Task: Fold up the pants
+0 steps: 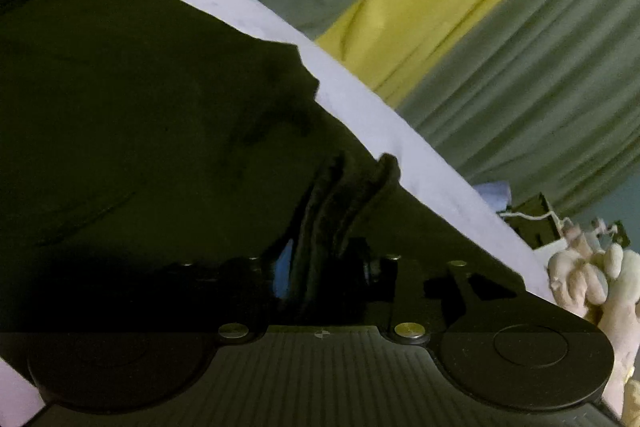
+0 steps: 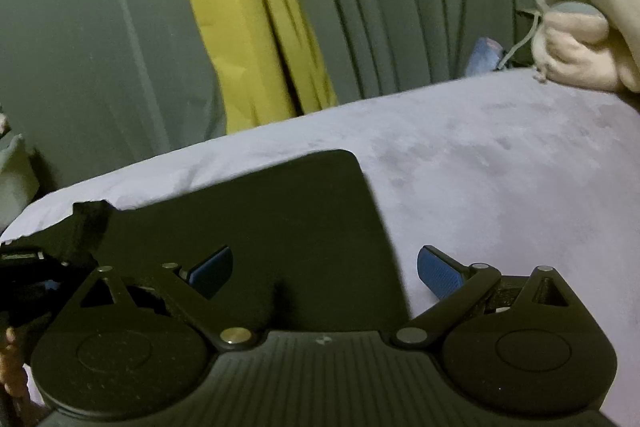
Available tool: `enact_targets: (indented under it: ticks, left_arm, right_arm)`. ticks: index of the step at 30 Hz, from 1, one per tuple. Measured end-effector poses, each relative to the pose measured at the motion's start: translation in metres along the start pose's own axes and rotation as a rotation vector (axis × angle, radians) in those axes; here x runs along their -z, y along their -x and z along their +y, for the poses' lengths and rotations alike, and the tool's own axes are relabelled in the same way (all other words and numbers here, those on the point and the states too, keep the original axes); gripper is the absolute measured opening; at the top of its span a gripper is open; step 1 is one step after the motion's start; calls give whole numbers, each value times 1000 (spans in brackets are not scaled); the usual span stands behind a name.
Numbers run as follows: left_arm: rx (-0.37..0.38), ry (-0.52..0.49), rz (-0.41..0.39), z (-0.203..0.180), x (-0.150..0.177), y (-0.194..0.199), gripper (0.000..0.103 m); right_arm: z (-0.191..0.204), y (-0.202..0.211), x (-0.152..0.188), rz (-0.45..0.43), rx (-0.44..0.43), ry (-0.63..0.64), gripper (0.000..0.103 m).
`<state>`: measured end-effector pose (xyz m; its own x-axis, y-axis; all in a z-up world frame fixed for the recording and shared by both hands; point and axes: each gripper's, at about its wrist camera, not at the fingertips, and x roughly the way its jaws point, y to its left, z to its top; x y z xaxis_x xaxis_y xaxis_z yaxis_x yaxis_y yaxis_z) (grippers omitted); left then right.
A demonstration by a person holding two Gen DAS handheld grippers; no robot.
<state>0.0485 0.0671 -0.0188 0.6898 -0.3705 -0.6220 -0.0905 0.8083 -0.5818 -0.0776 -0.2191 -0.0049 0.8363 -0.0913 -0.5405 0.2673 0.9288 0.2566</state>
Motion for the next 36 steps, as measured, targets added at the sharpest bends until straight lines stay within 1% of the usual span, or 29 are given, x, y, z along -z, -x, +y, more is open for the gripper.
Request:
enact_targets:
  ticks: [2, 3, 4, 7, 9, 10, 11, 12, 13, 15, 17, 19, 23, 24, 25, 26, 27, 28, 30, 31, 32, 33, 34, 36]
  left_arm:
    - [-18, 1, -50, 1, -1, 10, 57]
    - [-41, 7, -92, 4, -2, 18, 62]
    - [-56, 22, -132, 7, -5, 26, 64]
    - [-41, 111, -225, 28, -12, 52, 65]
    - [-49, 164, -271, 43, -16, 71, 65]
    - [-64, 189, -302, 53, -17, 82, 65]
    - [-85, 205, -327, 59, -17, 91, 66]
    - [-105, 215, -353, 66, -17, 101, 67]
    - [-128, 221, -379, 74, -17, 111, 71]
    - [-203, 223, -411, 89, -17, 127, 74]
    - [-285, 209, -404, 103, -17, 138, 75]
    - [-329, 217, -399, 116, -18, 146, 76]
    - [-309, 303, -432, 146, -21, 163, 80]
    - [-322, 311, -437, 150, -21, 167, 81]
    - [-355, 308, -437, 154, -21, 168, 82]
    - [-374, 304, -433, 157, -21, 169, 82]
    - [-380, 304, -426, 162, -21, 169, 82]
    - [-366, 312, -420, 167, -21, 170, 82]
    - [-307, 344, -410, 177, -19, 167, 82]
    - [-279, 357, -409, 180, -19, 167, 82]
    - [-256, 372, -409, 186, -20, 165, 82]
    - [-243, 387, -409, 189, -21, 162, 82]
    - [-233, 403, -408, 194, -22, 160, 82]
    - [-209, 415, -409, 199, -27, 155, 83]
  right_arm:
    - [3, -4, 2, 16, -2, 6, 99]
    - [5, -6, 4, 22, 0, 5, 99]
    - [6, -6, 6, 26, -9, 5, 99]
    - [13, -5, 8, 29, -21, 20, 98]
    - [20, -5, 9, 29, -35, 44, 91]
    - [25, -4, 10, 30, -40, 56, 89]
    - [30, -4, 10, 30, -50, 67, 83]
    - [35, -5, 10, 36, -65, 80, 74]
    - [40, -6, 10, 48, -76, 93, 70]
    - [52, -11, 11, 62, -99, 120, 57]
    - [68, -18, 12, 72, -114, 159, 54]
    - [85, -28, 13, 78, -123, 190, 54]
    - [124, -52, 13, 99, -149, 238, 54]
    - [134, -59, 15, 102, -153, 258, 54]
    - [144, -66, 17, 114, -163, 279, 54]
    - [153, -75, 20, 140, -161, 300, 54]
    - [162, -87, 26, 173, -119, 344, 56]
    - [170, -93, 31, 168, -89, 390, 58]
    - [178, -96, 36, 116, -57, 441, 68]
    - [179, -98, 36, 113, -45, 438, 72]
    - [175, -99, 33, 117, -39, 424, 80]
    - [171, -100, 30, 129, -40, 402, 83]
    - [168, -100, 27, 139, -52, 381, 83]
    - [164, -94, 24, 154, -58, 378, 83]
